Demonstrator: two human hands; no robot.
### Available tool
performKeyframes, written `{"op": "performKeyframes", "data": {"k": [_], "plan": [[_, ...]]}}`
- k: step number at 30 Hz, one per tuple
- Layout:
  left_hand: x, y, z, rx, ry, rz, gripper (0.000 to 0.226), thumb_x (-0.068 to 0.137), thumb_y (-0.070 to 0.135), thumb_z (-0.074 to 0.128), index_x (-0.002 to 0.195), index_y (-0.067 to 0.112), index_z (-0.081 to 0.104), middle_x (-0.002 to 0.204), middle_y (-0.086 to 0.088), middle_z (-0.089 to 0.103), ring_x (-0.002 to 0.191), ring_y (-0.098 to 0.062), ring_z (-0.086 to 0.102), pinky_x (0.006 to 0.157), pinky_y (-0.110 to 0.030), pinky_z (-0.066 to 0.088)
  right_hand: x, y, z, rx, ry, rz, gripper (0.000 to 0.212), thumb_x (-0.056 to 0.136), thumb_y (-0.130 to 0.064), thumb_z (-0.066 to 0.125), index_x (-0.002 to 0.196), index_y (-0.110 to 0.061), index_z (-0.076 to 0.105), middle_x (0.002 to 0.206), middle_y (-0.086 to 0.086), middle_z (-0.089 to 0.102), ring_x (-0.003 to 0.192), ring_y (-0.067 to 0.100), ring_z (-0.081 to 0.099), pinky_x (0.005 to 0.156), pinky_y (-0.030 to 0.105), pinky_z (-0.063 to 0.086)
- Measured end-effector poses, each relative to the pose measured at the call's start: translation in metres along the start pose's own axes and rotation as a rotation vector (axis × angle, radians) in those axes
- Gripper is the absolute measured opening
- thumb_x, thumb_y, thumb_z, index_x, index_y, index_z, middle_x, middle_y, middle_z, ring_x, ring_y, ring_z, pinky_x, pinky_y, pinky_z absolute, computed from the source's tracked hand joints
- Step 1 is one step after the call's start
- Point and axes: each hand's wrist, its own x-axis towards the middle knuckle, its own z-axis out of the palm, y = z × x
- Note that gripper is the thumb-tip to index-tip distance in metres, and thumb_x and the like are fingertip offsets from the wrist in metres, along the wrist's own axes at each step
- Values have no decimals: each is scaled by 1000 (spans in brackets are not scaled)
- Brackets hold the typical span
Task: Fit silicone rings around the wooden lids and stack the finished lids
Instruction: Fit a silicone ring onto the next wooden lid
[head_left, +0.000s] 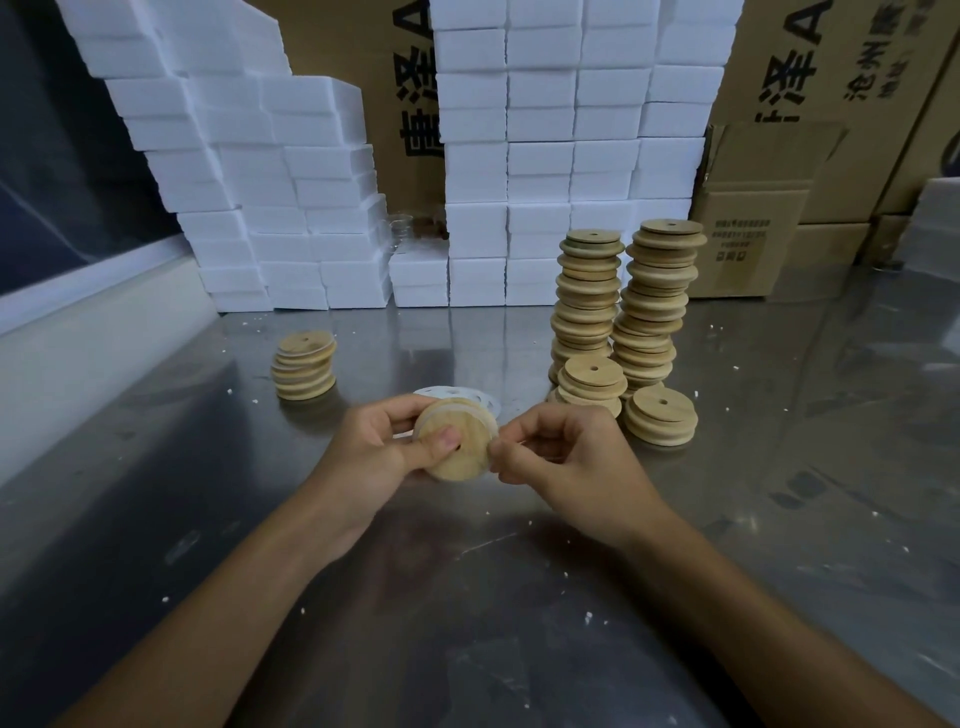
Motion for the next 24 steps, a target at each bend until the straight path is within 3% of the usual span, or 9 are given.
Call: {"op": "performKeyframes", "data": {"k": [11, 19, 21, 24], "plan": [[0, 0, 10, -251, 33, -102, 36, 69, 17, 70, 103, 3, 69, 97, -15, 74, 86, -28, 73, 65, -32, 59, 3, -2, 0, 248, -33, 71, 27, 91, 3, 63, 72, -14, 72, 72, 13, 72, 71, 24, 71, 76, 39, 62], [2, -3, 11, -415, 54, -132, 36, 71, 11, 68, 103, -3, 63, 99, -19, 73, 90, -30, 72, 69, -34, 59, 0, 3, 5, 171, 27, 12, 8, 89, -8, 72, 82, -5, 74, 76, 13, 75, 75, 32, 72, 72, 39, 62], [2, -4, 9, -355, 67, -125, 36, 68, 14, 72, 99, -1, 63, 100, -19, 73, 93, -30, 72, 70, -34, 59, -1, 4, 6, 128, 27, 0, 6, 88, -8, 73, 84, -4, 72, 76, 12, 74, 74, 31, 71, 67, 34, 61], [0, -6, 10, -33, 147, -10, 37, 60, 27, 81, 87, 11, 62, 90, -9, 75, 85, -26, 73, 64, -37, 61, -1, 5, 7, 113, 43, 14, 6, 88, -7, 71, 83, -4, 70, 74, 12, 73, 69, 18, 69, 60, 23, 56]]}}
